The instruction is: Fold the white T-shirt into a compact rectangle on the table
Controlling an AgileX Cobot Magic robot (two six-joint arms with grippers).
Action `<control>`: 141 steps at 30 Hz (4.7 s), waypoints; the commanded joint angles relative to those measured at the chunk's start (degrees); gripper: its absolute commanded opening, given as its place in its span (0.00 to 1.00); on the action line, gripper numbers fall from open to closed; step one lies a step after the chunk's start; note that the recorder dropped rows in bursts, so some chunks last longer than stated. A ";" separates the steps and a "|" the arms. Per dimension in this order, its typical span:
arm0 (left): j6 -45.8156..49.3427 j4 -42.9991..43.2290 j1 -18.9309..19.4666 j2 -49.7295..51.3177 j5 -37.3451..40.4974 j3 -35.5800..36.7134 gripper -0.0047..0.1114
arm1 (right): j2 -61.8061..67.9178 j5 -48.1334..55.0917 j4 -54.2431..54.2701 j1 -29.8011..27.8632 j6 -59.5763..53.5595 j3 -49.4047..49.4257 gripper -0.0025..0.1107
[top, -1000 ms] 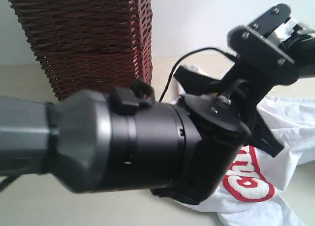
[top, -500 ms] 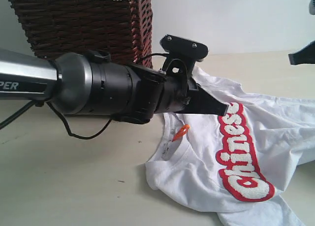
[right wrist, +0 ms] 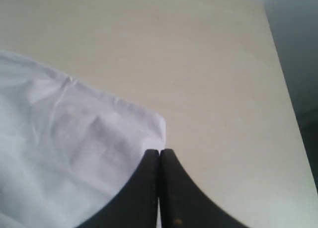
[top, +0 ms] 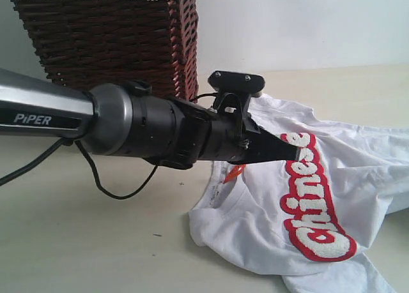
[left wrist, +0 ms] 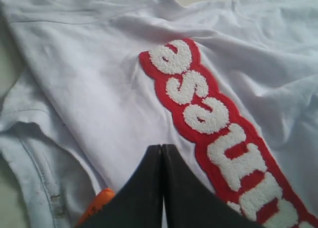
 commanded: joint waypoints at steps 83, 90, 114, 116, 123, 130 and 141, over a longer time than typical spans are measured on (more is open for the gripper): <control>-12.92 3.52 7.95 2.72 7.74 9.59 0.04 | 0.44 -0.33 0.16 -0.68 -1.91 4.43 0.02; -14.16 3.75 10.15 0.37 5.14 14.61 0.04 | -2.68 0.29 -0.40 -0.68 -1.91 4.43 0.02; 0.73 8.13 6.27 -36.82 -24.24 20.67 0.04 | -10.21 10.01 -0.41 -0.68 -1.91 4.43 0.02; 8.59 13.43 3.38 -45.80 -33.62 22.09 0.04 | -13.55 10.01 1.09 -0.54 -1.91 4.43 0.02; 9.85 10.64 -0.31 -69.05 -25.16 49.26 0.04 | -30.91 13.36 29.02 -0.54 -17.70 4.43 0.02; 7.69 10.75 -0.31 -72.97 -18.51 65.53 0.04 | -36.94 27.24 34.30 -0.54 -20.03 4.43 0.02; -0.13 6.28 -0.31 -73.22 -14.60 68.66 0.04 | -42.84 27.84 32.13 -0.54 -19.84 4.43 0.02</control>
